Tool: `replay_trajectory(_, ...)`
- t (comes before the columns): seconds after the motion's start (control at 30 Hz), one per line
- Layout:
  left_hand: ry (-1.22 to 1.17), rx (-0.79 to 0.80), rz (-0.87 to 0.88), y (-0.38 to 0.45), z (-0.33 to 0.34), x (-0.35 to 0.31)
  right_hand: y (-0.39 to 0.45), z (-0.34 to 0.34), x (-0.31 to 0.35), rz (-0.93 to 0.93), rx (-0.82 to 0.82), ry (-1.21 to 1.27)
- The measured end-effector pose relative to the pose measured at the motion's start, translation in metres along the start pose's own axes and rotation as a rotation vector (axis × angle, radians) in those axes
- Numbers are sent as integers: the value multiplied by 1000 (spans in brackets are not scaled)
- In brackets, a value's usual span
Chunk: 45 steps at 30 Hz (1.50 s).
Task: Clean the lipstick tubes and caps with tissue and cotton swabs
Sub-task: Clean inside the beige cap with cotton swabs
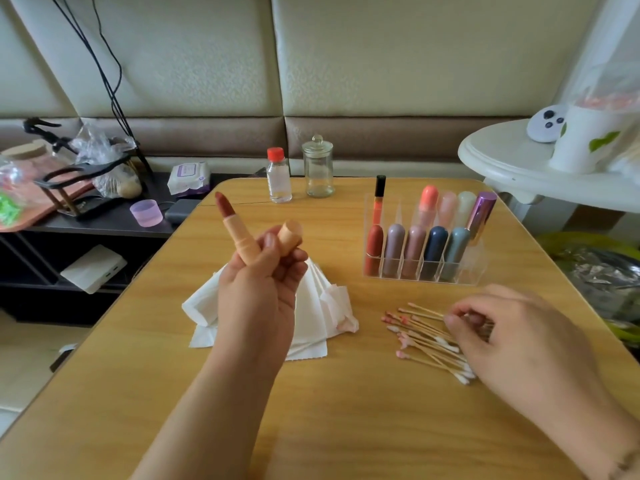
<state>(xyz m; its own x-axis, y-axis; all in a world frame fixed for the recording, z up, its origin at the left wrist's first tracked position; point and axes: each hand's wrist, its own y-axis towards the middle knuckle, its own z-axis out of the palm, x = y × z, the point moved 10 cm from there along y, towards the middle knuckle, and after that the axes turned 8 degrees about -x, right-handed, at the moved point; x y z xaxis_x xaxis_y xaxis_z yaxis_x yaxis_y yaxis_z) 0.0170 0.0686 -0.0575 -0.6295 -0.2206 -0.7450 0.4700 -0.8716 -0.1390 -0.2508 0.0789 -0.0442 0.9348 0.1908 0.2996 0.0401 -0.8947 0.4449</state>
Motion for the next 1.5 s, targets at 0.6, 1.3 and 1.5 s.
replay_trajectory(0.6, -27, -115, -21, 8, -16, 0, 22, 31, 121, -201, 96, -76)
replay_trajectory(1.3, 255, 370, -101, -34, 36, 40, 17, -22, 62, -33, -185, 924)
replay_trajectory(1.5, 267, 366, -118, -33, 33, 45, 13, -20, 71, -37, -60, 1017)
